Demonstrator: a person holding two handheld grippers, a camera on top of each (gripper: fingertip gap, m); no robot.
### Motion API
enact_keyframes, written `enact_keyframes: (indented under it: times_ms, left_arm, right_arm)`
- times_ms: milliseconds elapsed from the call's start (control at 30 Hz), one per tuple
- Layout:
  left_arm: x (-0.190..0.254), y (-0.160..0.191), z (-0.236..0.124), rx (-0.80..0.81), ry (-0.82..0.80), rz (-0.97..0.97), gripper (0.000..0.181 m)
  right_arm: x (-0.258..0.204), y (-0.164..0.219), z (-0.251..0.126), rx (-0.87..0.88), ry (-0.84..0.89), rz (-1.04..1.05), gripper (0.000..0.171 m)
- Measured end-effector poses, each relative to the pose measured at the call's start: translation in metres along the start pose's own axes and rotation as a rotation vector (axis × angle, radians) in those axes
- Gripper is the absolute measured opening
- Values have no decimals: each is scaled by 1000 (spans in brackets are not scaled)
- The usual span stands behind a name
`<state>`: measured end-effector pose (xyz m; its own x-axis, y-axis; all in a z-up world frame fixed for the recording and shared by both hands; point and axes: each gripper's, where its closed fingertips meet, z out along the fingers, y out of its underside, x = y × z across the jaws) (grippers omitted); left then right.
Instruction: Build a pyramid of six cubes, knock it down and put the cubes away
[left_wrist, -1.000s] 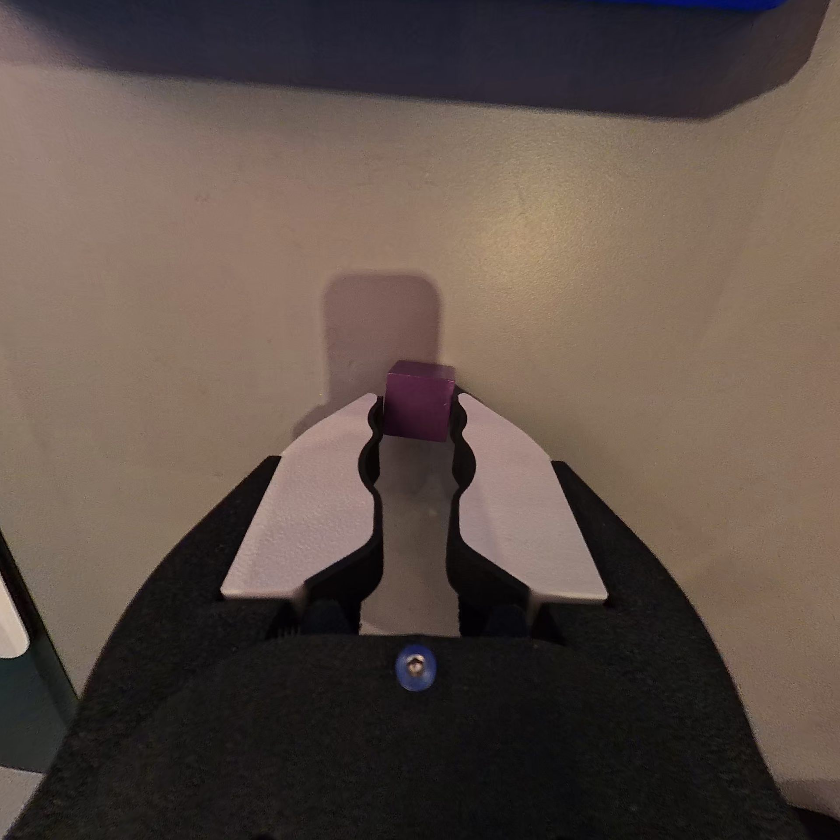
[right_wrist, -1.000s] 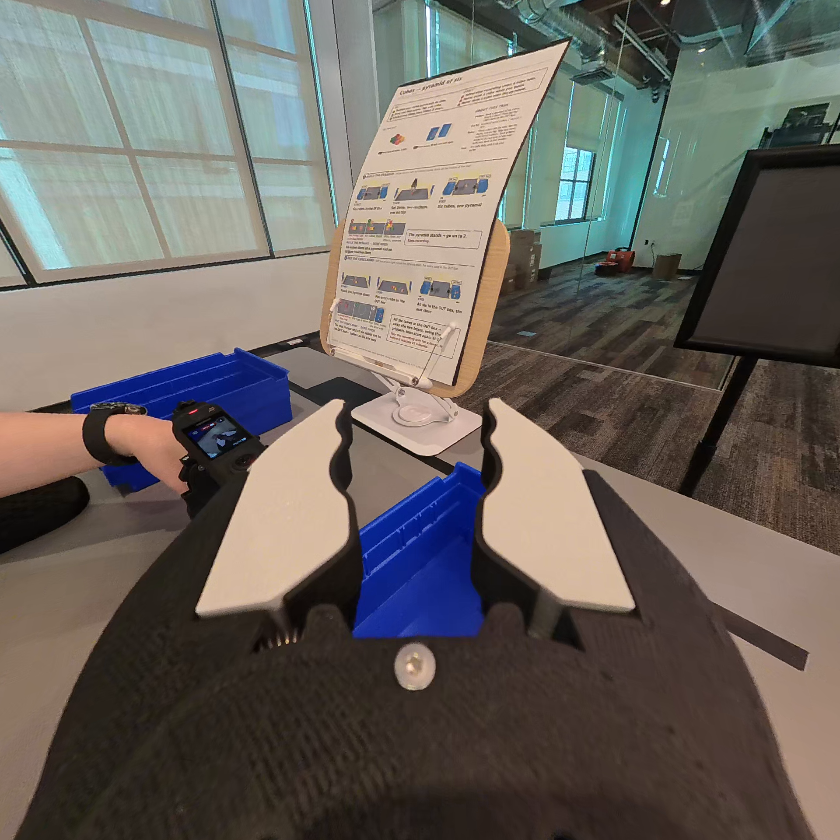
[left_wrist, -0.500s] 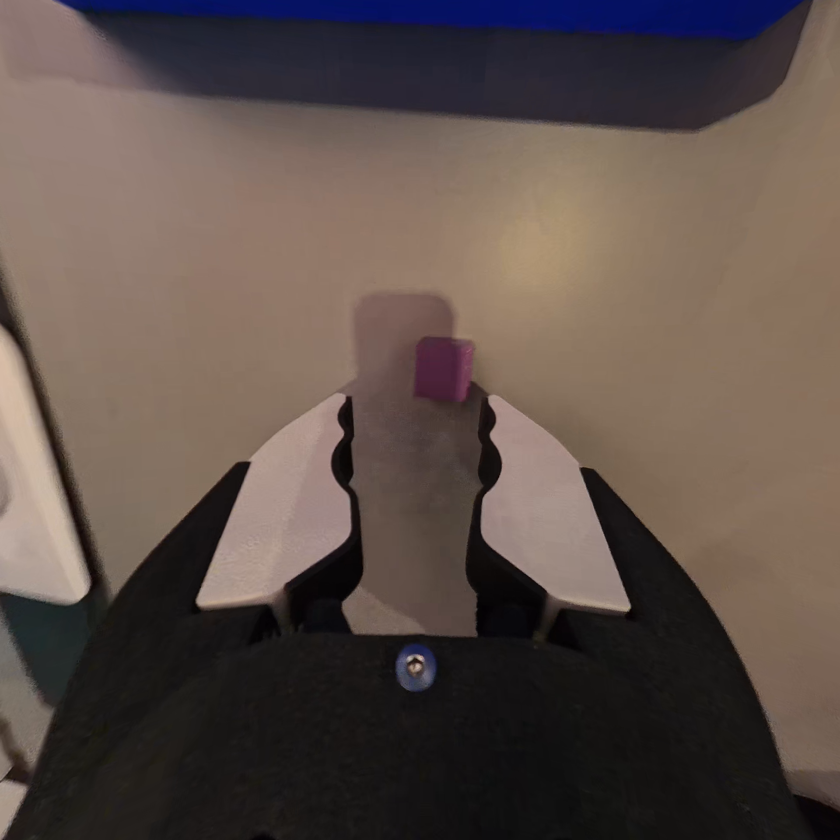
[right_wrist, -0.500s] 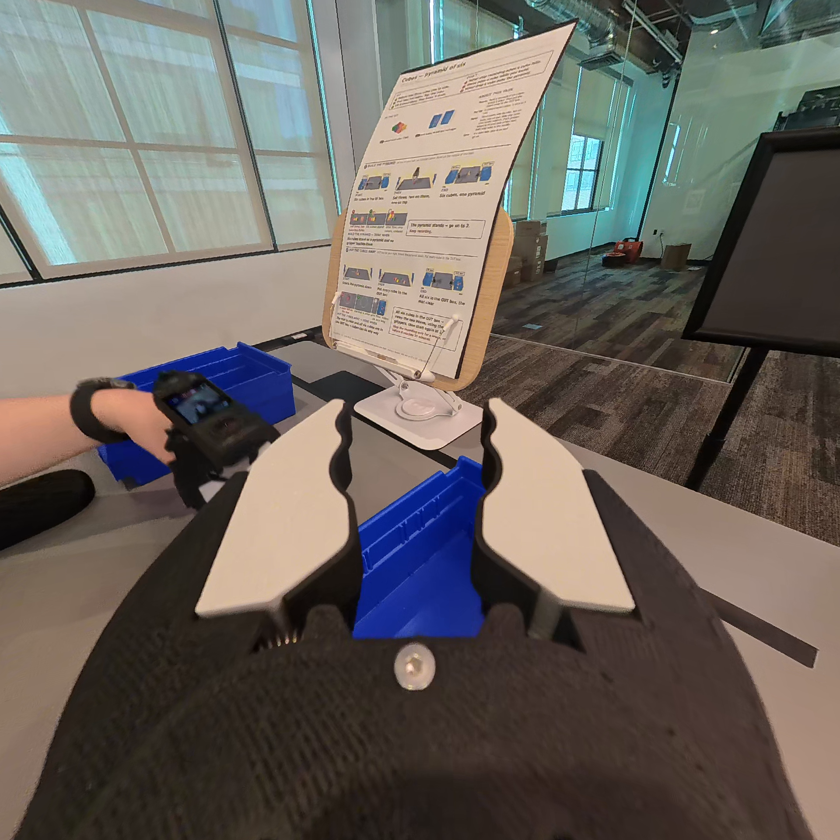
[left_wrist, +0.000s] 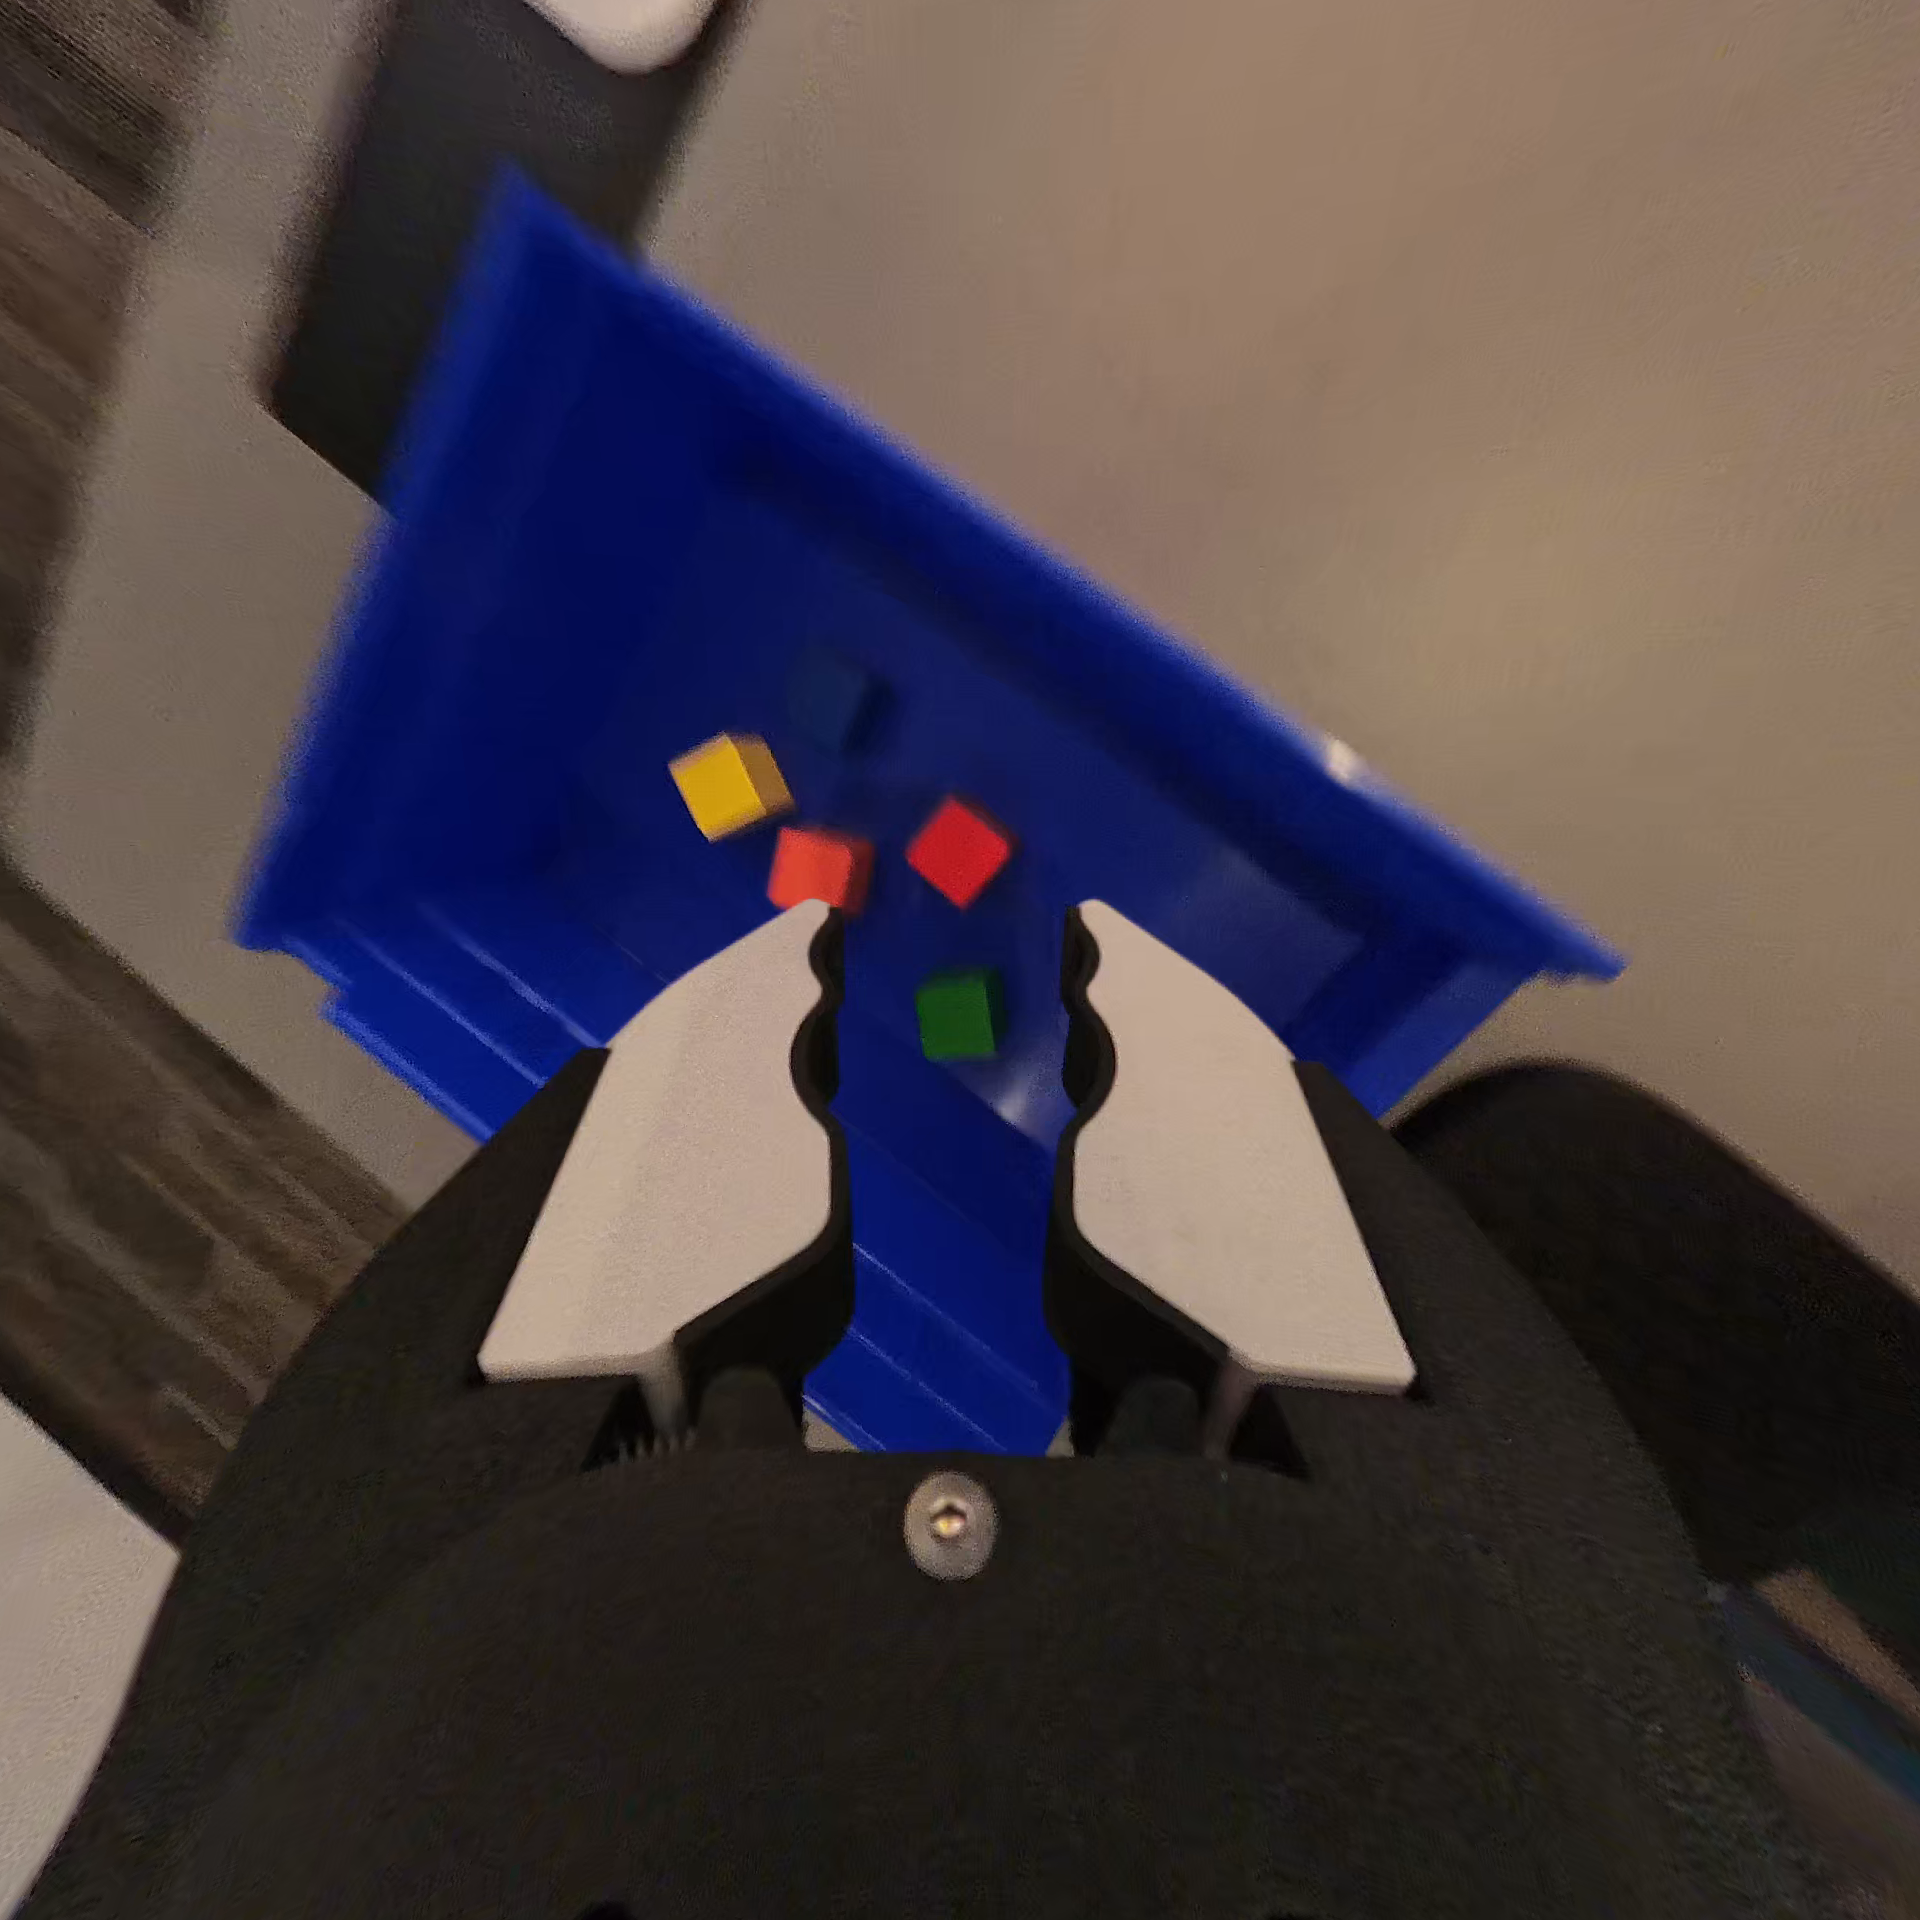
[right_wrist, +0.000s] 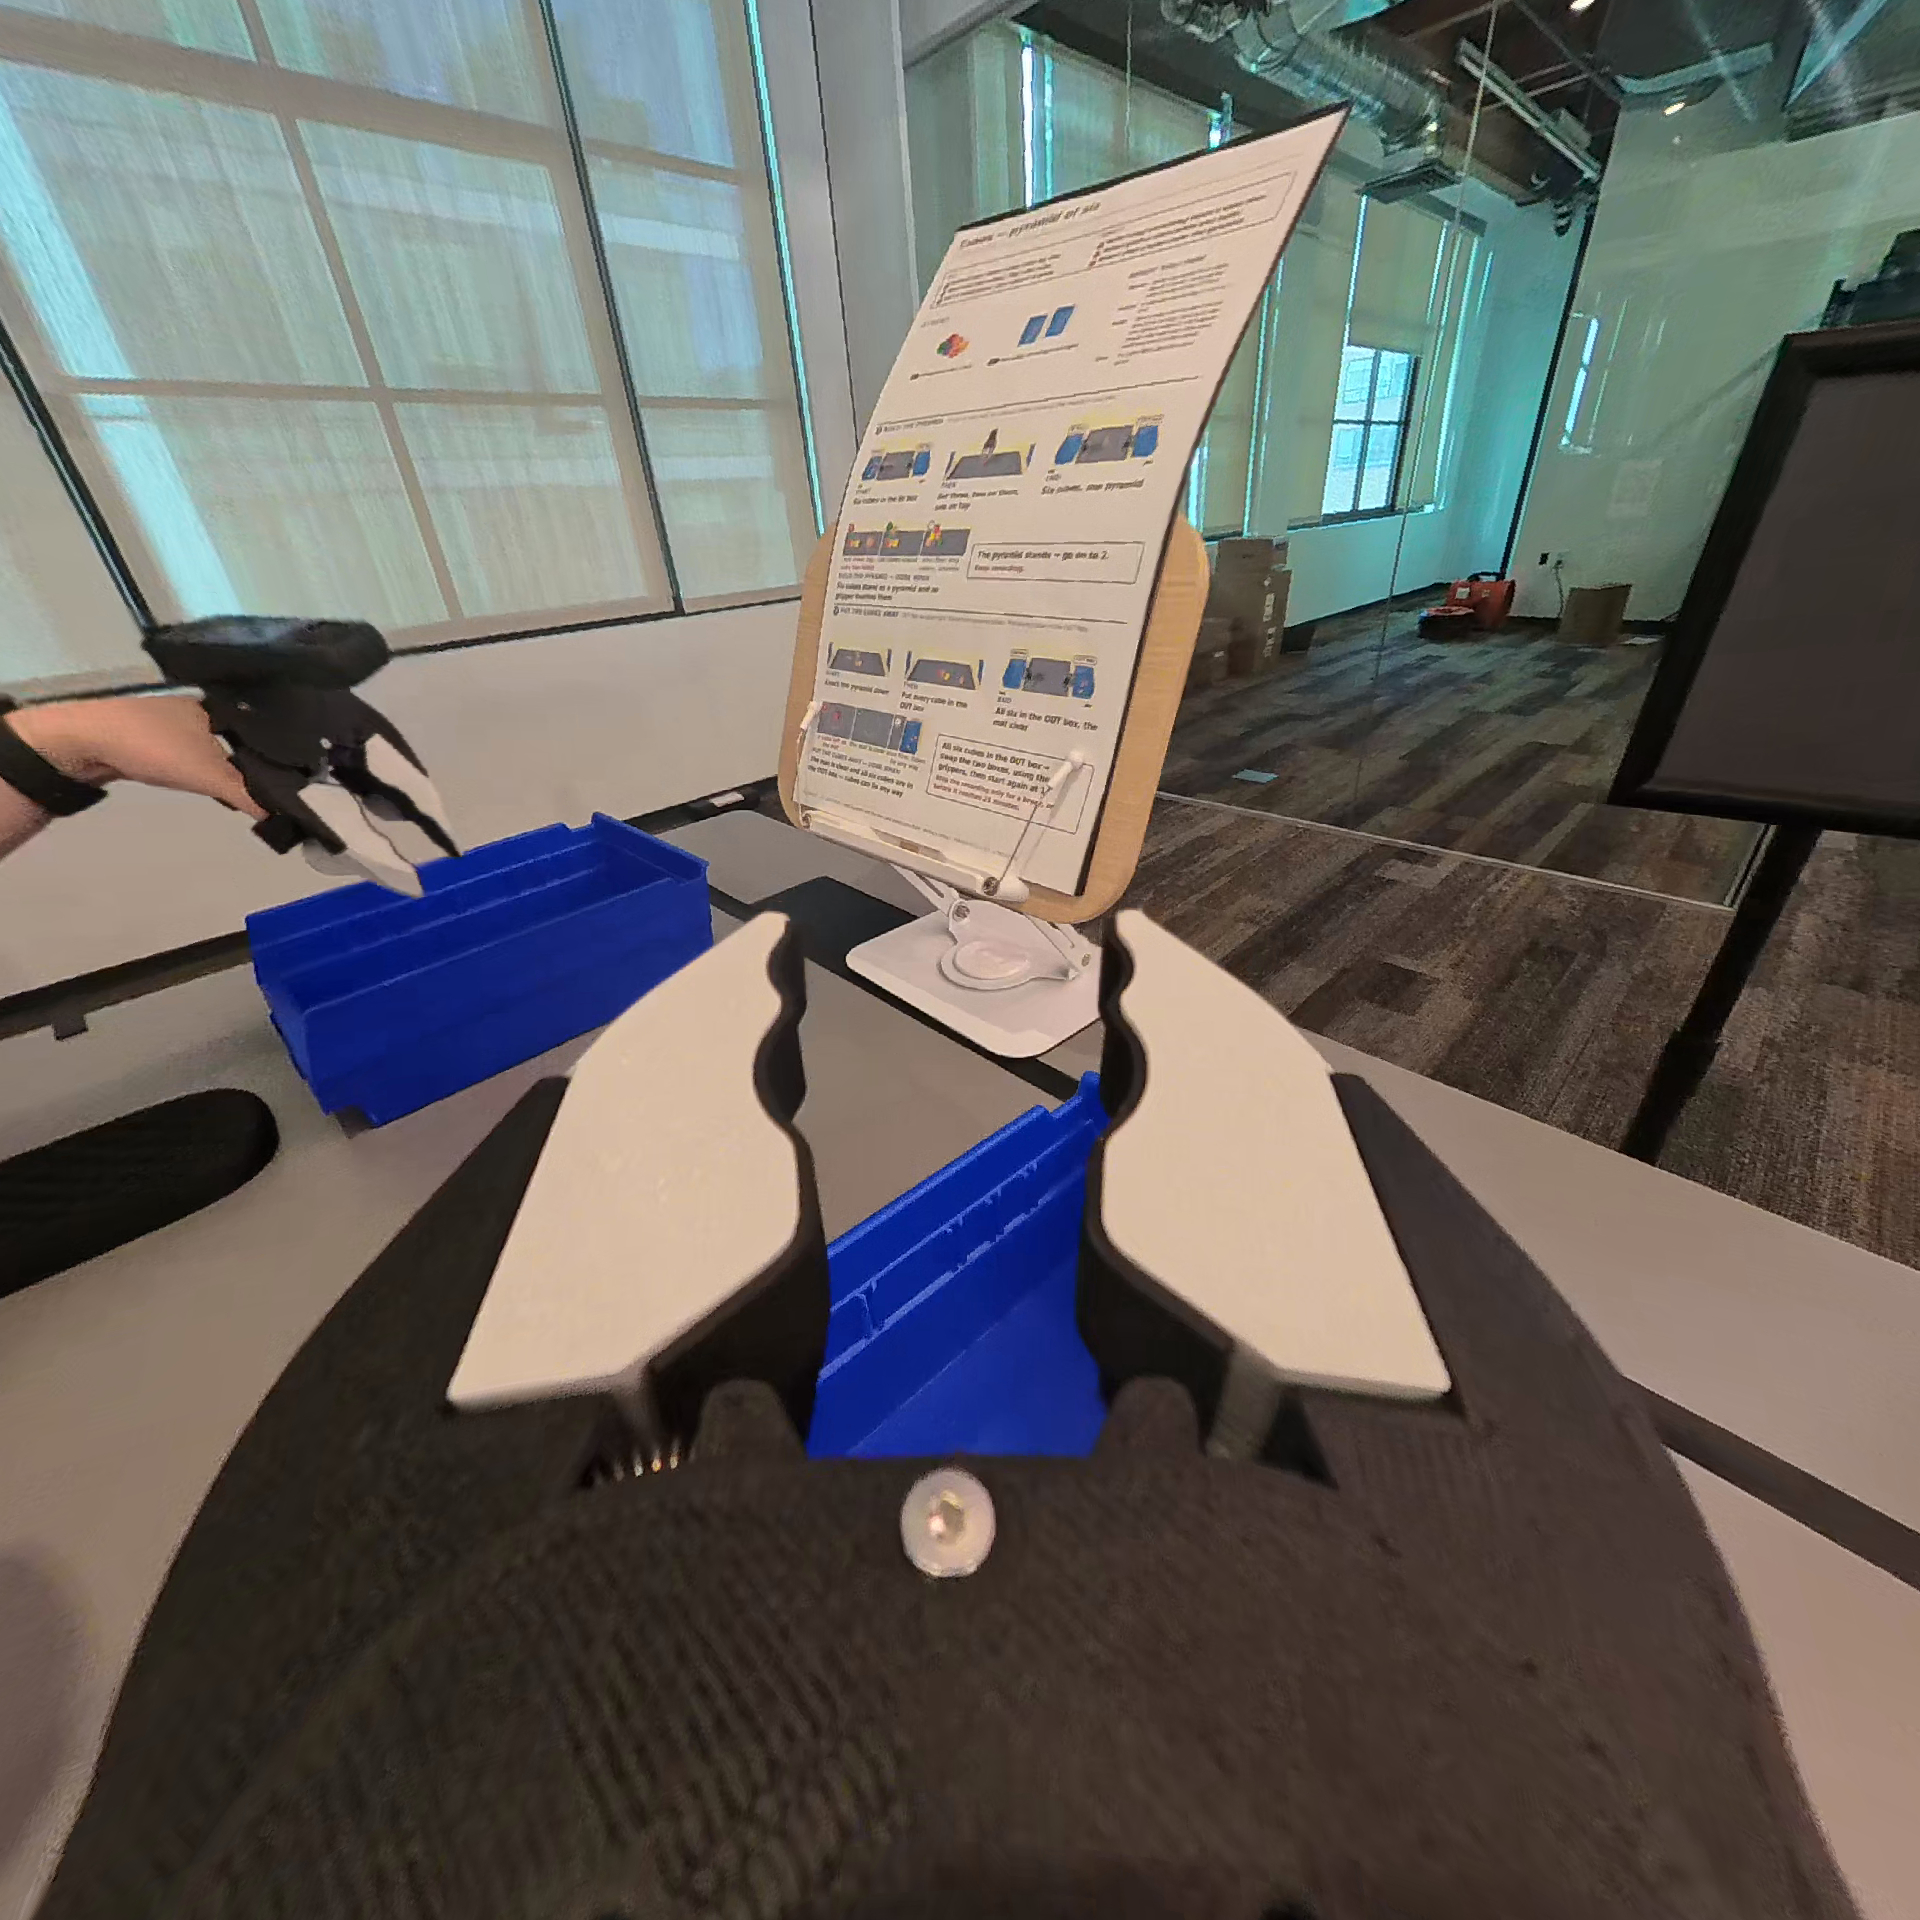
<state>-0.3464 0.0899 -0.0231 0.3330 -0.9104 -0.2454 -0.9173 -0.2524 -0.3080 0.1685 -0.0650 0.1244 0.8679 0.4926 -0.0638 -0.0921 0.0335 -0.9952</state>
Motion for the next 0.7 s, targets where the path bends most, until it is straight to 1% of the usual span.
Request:
enact_keyframes:
  times_ms: [100,200,333,500,600,633,667,700]
  left_arm:
    - [-2,58,36,-163,40,-22,44]
    - [2,85,62,-256,66,-25,43]
    - [3,94,82,-268,86,-51,45]
    - [2,95,92,-294,95,-67,44]
    - [2,98,96,-326,95,-57,41]
    - [0,99,98,-331,82,-56,37]
    - [0,99,99,-334,80,-60,29]
    - [0,99,100,-333,83,-65,29]
  right_arm:
    - [-3,5,7,-23,-4,-13,55]
    - [-5,9,10,-41,-7,-14,55]
    - [-5,10,9,-52,7,-25,55]
    - [0,12,5,-51,19,-6,55]
    - [3,14,4,-54,26,-1,55]
    - [4,14,3,-53,27,0,55]
    - [4,14,3,-52,27,3,55]
    - [5,14,3,-52,27,5,55]
